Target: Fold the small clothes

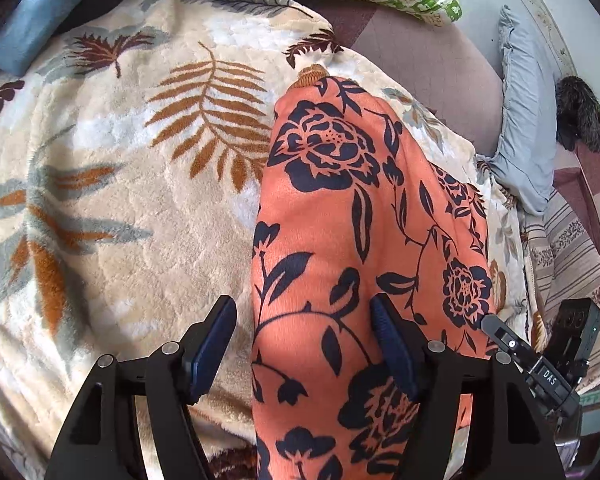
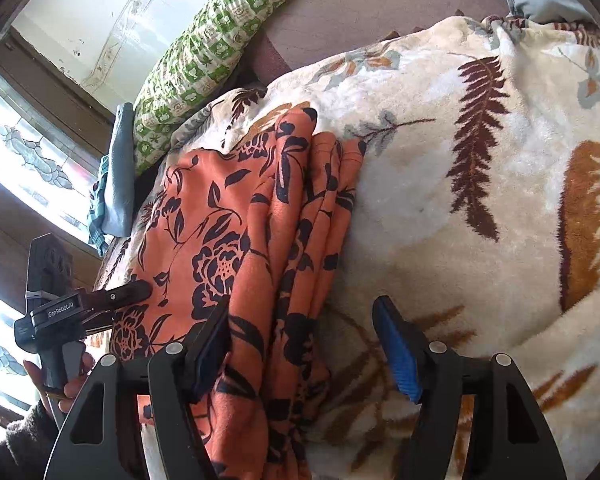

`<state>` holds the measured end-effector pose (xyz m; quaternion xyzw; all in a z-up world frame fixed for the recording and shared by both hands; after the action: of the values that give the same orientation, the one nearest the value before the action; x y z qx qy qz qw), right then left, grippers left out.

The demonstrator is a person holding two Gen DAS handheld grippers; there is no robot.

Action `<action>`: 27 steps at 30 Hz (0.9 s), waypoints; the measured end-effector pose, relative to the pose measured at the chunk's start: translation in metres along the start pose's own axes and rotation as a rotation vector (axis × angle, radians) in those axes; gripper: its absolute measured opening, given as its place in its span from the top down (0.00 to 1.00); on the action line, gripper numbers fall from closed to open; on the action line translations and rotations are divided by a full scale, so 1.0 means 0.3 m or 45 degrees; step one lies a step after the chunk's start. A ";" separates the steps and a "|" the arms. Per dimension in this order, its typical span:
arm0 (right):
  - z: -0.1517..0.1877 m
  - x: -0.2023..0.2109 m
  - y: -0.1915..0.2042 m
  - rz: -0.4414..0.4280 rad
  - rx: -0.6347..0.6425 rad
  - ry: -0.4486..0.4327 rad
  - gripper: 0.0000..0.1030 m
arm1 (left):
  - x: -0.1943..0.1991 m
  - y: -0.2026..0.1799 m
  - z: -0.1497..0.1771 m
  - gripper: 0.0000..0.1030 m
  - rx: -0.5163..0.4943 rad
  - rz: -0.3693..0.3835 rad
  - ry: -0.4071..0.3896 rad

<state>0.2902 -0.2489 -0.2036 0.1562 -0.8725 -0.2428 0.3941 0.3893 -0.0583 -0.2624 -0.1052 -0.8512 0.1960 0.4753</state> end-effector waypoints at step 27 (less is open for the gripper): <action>0.309 0.464 0.222 0.500 0.526 -0.037 0.00 | 0.489 -0.061 0.384 0.32 -0.415 -0.499 -0.336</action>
<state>0.1249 -0.2302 -0.1349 0.0578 -0.9226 0.0188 0.3810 0.2141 -0.0483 -0.1960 0.0128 -0.9301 -0.0268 0.3661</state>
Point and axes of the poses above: each gripper's, at about its wrist camera, not at the fingertips, and x roughly against the way its jaws point, y to its left, z to its underside, the point moved 10 cm from there along -x, roughly the way its jaws point, and after that the axes turned 11 degrees about -y, right-handed, at the moved point
